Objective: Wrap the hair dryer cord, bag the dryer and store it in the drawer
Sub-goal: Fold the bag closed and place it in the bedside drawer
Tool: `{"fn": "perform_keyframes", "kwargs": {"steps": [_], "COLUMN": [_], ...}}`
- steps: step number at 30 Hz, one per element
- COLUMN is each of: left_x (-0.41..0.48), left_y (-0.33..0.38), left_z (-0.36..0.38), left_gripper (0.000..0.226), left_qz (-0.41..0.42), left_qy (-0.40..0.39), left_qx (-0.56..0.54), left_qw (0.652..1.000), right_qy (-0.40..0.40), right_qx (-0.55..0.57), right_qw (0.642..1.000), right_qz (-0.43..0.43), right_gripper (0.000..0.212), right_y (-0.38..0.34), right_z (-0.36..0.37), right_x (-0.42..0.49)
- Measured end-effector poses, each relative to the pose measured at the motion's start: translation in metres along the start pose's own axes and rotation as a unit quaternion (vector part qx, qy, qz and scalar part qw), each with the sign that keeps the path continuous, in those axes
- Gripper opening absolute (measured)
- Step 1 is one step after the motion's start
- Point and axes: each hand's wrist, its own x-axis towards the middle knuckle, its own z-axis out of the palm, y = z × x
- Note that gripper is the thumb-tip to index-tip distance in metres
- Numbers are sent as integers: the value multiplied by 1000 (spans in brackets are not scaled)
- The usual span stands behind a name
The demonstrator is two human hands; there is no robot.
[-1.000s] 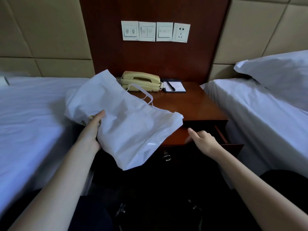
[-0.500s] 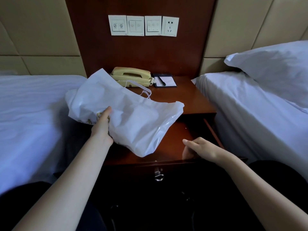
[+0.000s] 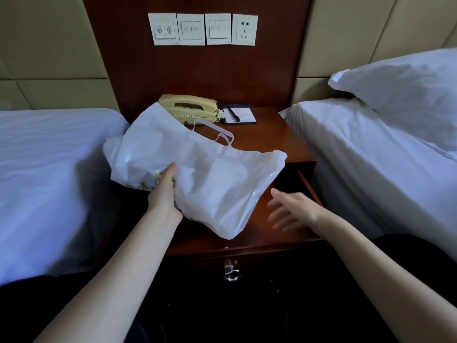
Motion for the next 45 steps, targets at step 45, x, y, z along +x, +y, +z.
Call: {"fn": "perform_keyframes", "kwargs": {"steps": [45], "left_x": [9], "left_y": [45], "left_z": [-27], "left_gripper": [24], "left_qz": [148], "left_qy": [-67], "left_qx": [195], "left_qw": [967], "right_qy": [229], "right_qx": [328], "right_qw": [914], "right_qz": [-63], "right_gripper": [18], "right_y": [-35], "right_z": [-18], "right_x": [46]}}
